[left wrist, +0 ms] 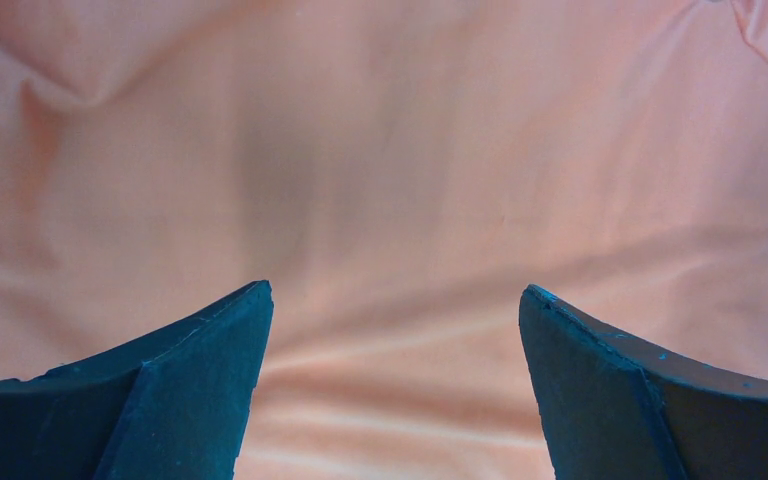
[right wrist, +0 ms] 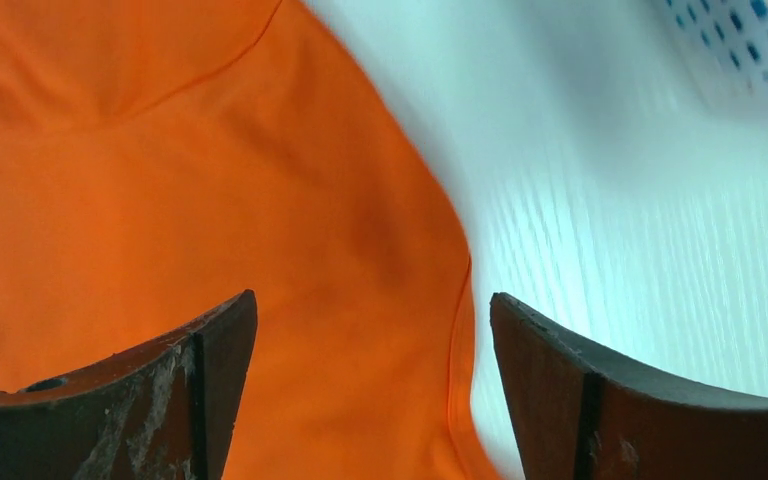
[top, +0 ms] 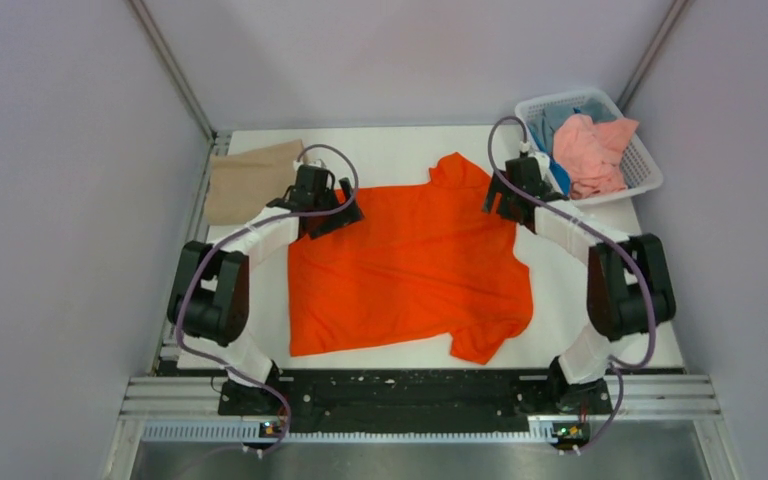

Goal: Fold and stack the t-shirts
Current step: Flatten out the tshirt

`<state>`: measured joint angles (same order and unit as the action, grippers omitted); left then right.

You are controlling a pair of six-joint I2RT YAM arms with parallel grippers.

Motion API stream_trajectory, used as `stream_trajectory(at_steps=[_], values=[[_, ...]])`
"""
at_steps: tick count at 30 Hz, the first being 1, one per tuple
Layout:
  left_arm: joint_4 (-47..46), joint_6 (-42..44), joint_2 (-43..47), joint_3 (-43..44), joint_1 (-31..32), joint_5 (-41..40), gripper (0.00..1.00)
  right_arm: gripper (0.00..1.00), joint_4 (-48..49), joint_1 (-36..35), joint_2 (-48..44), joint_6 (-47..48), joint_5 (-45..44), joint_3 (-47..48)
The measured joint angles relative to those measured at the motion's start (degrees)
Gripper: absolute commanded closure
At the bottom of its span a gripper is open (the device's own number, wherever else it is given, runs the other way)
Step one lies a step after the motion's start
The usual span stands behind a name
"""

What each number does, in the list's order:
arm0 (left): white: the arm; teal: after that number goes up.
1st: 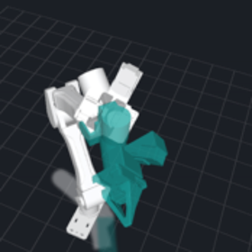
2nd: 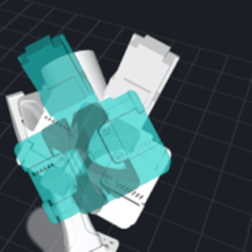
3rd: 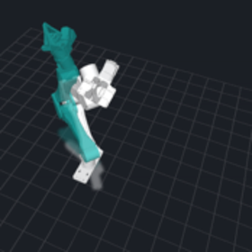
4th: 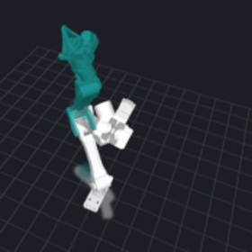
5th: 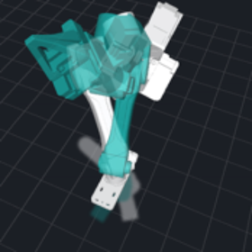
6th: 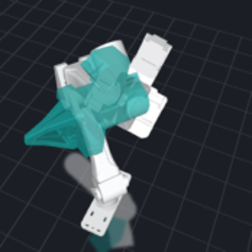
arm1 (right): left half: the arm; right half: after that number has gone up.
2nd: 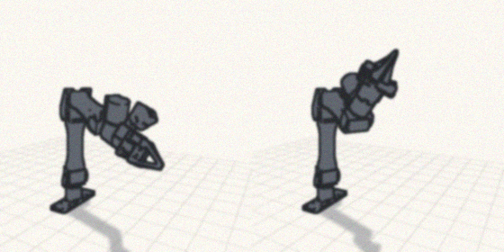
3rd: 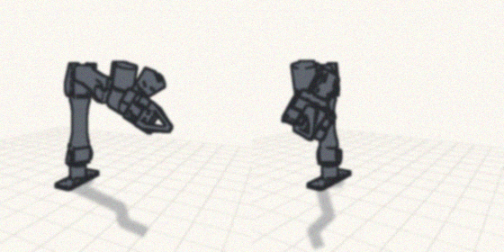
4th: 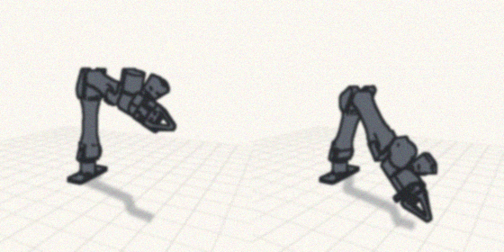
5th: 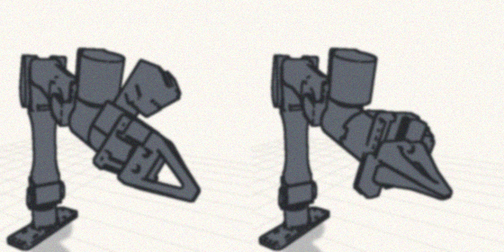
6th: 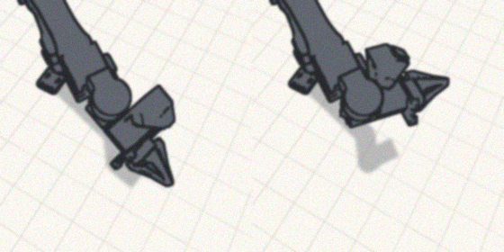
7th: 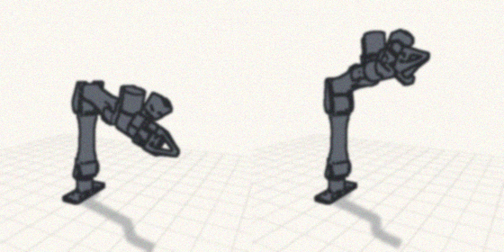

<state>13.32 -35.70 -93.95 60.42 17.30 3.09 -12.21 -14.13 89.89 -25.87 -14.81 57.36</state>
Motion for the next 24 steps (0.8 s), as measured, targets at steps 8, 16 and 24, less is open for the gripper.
stream_trajectory(at_steps=[8, 16, 24], values=[[3.5, 1.0, -10.7, 6.3, -0.1, -1.4, 0.03, 0.35, -1.2, 2.7, 22.0, 5.4, -0.4, 14.8], [6.1, 1.4, -17.2, 14.8, -1.0, -1.7, 0.03, 0.89, -3.6, 3.8, 27.2, 4.7, 0.3, 22.7], [10.2, 2.2, -27.8, 30.8, -2.8, -1.7, 0.03, 0.68, -4.9, 4.2, 34.3, 9.0, 0.3, 35.5]])
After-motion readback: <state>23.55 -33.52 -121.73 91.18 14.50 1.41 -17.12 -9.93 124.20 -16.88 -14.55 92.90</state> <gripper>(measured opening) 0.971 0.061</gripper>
